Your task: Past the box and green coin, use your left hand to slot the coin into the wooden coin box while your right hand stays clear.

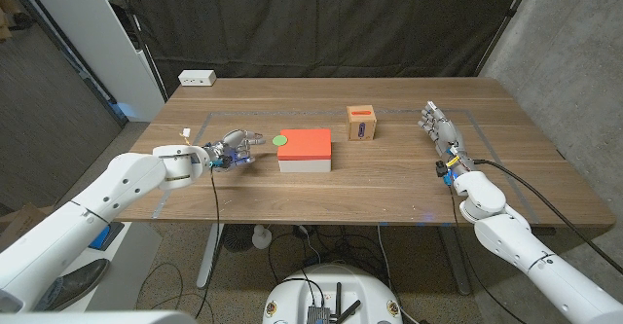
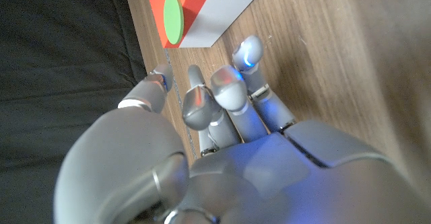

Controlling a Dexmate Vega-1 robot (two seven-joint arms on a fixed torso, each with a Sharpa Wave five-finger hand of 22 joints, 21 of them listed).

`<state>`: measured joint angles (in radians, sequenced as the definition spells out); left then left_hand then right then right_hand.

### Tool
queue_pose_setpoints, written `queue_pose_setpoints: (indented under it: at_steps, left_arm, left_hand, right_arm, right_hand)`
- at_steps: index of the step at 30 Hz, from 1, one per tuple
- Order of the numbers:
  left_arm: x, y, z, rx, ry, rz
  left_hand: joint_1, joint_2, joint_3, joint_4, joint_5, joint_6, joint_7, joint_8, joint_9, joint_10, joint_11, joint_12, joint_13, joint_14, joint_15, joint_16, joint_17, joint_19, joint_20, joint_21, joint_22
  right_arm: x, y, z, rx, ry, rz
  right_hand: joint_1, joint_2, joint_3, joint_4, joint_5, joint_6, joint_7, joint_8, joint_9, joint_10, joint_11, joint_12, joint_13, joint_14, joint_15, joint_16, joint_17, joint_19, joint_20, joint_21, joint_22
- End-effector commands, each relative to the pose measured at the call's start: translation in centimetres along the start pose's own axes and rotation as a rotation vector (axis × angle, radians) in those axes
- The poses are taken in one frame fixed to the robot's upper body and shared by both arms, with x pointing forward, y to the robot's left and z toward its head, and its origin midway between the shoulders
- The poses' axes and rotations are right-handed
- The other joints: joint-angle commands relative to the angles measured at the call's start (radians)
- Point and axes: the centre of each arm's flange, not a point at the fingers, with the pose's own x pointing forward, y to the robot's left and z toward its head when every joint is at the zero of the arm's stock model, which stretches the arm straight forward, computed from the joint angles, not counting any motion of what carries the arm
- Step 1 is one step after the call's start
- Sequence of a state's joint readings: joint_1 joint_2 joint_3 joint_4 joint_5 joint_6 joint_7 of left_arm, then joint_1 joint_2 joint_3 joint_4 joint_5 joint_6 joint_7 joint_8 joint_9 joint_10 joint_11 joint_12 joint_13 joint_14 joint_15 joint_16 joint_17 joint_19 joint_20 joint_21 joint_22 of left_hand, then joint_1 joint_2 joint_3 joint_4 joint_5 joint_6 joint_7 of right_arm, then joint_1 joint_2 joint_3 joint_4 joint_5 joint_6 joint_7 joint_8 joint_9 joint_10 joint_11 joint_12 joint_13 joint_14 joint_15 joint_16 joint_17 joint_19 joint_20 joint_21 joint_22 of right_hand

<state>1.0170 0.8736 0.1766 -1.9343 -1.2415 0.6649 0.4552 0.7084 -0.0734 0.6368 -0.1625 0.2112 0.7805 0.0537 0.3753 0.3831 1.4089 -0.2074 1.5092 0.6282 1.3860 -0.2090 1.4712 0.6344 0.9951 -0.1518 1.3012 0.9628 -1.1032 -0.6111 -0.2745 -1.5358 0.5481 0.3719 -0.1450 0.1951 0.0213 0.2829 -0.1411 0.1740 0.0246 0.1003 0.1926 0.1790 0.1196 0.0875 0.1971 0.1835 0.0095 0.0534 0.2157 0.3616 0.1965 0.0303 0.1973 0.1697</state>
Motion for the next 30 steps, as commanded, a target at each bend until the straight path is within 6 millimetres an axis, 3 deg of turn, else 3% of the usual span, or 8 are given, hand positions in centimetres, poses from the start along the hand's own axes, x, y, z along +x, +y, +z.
queue_pose_setpoints:
  at_steps: [1,11,20,30]
  left_arm:
    - [-1.1,-0.1,0.3,-0.041,0.083,0.047]
    - [-2.6,0.3,0.9,-0.027,0.123,0.157]
    - [-2.4,1.3,1.5,0.024,0.196,0.087]
    - [-1.7,2.1,2.9,0.075,0.241,-0.043]
  left_hand:
    - [-0.005,0.011,-0.006,-0.003,0.004,0.004,0.002,0.011,0.006,0.006,-0.001,0.006,0.002,0.002,0.000,-0.003,0.002,0.000,-0.059,-0.001,-0.009]
    - [0.022,0.001,-0.015,-0.016,0.002,0.064,-0.040,0.067,0.042,0.018,0.006,0.000,-0.042,0.005,0.000,-0.014,-0.022,0.008,-0.059,-0.016,-0.072]
    - [0.024,-0.025,-0.042,-0.007,-0.008,-0.016,-0.027,0.059,0.055,0.007,0.001,0.030,-0.018,0.011,0.001,0.002,-0.012,0.016,-0.060,-0.018,-0.112]
    - [0.027,-0.014,-0.055,-0.001,-0.009,-0.058,0.000,0.047,0.043,0.000,0.000,0.020,-0.015,-0.001,0.000,-0.003,-0.008,0.016,-0.061,-0.031,-0.170]
  right_arm:
    - [-0.1,0.0,-1.1,0.011,0.029,-0.005]
    - [-0.1,0.1,-1.1,0.000,0.029,0.012]
    - [-0.2,0.7,-0.9,0.001,0.022,0.017]
    - [-0.7,1.3,-0.8,-0.021,0.030,0.009]
  right_hand:
    - [0.012,0.001,0.003,-0.005,0.002,0.008,0.004,0.004,0.004,0.008,0.003,0.006,0.005,0.004,0.001,0.008,0.001,0.012,0.003,0.002,0.005]
    - [0.013,0.002,0.003,-0.005,0.002,0.009,0.003,0.004,0.004,0.011,0.003,0.006,0.005,0.005,0.002,0.008,0.000,0.013,0.004,0.002,0.005]
    - [0.014,0.002,0.003,-0.006,0.002,0.011,0.004,0.004,0.004,0.014,0.003,0.006,0.006,0.005,0.003,0.008,-0.001,0.013,0.005,0.002,0.005]
    - [0.016,0.002,0.004,-0.006,0.002,0.012,0.004,0.004,0.004,0.015,0.001,0.006,0.006,0.005,0.002,0.008,-0.003,0.012,0.005,0.001,0.005]
